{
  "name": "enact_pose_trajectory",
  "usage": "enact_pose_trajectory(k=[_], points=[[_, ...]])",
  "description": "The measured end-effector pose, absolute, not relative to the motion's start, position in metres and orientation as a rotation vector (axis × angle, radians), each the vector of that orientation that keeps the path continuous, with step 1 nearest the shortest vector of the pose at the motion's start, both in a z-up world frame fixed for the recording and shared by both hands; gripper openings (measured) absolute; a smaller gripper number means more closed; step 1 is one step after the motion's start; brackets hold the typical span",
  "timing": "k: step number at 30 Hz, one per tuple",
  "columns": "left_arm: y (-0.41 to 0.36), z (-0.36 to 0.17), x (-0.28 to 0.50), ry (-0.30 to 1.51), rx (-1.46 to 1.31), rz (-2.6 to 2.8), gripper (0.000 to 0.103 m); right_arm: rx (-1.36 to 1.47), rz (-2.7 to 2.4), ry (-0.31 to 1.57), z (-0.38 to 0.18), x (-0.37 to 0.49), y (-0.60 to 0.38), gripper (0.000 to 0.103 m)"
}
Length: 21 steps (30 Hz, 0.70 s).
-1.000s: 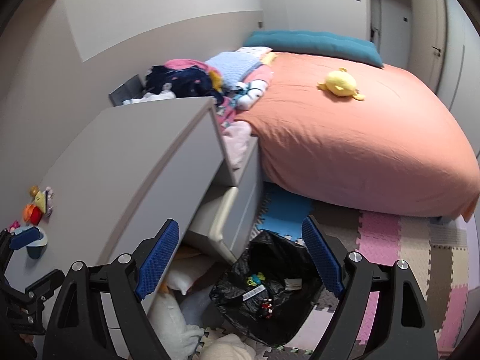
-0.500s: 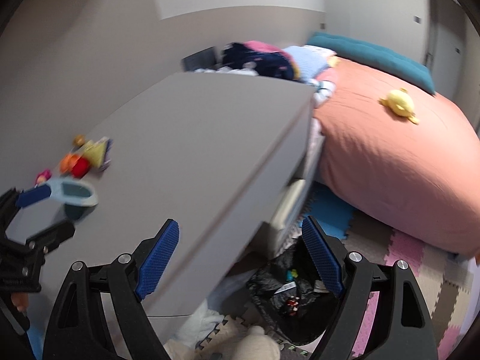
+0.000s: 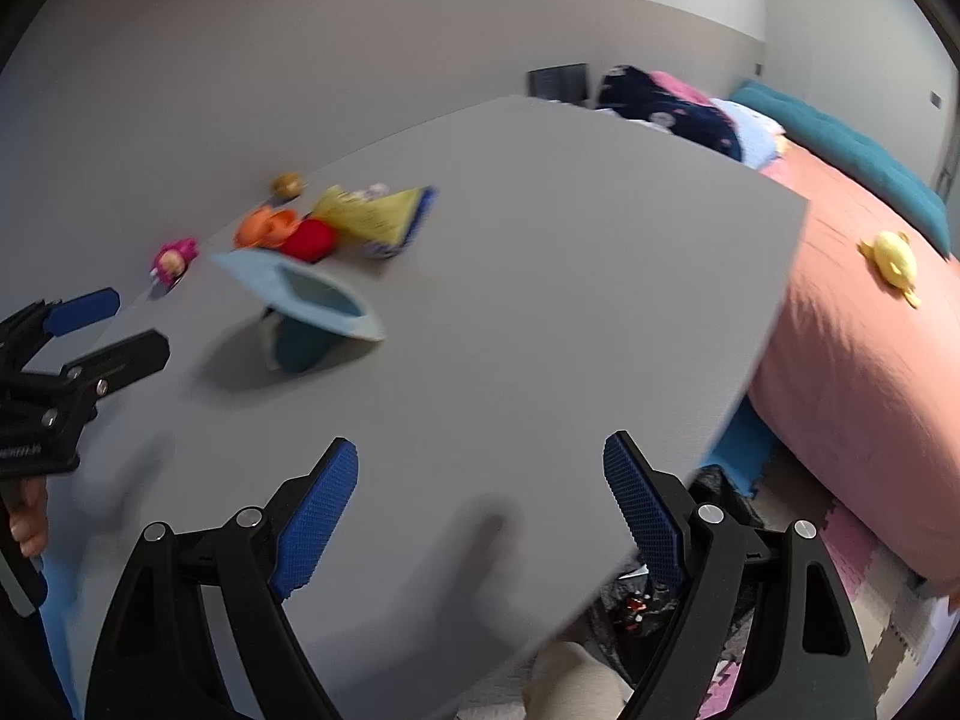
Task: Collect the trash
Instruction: 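Move both open tools back over the table, then grasp the pink toy with the left tool while the right tool grasps the light blue cover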
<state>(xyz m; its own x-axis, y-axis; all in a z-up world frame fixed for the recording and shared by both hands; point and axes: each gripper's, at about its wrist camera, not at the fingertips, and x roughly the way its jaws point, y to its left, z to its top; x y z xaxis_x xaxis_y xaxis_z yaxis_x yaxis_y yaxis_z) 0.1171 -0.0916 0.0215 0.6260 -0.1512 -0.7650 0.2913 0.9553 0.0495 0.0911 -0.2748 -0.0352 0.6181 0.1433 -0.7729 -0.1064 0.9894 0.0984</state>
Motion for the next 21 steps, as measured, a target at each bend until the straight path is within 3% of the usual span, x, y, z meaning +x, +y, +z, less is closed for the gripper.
enact_pose_trajectory(k=[21], points=[[0.024,-0.017,0.167,0.927,0.016,0.0,0.097,0.192,0.113,0.912,-0.062,0.147,-0.186,0.084]])
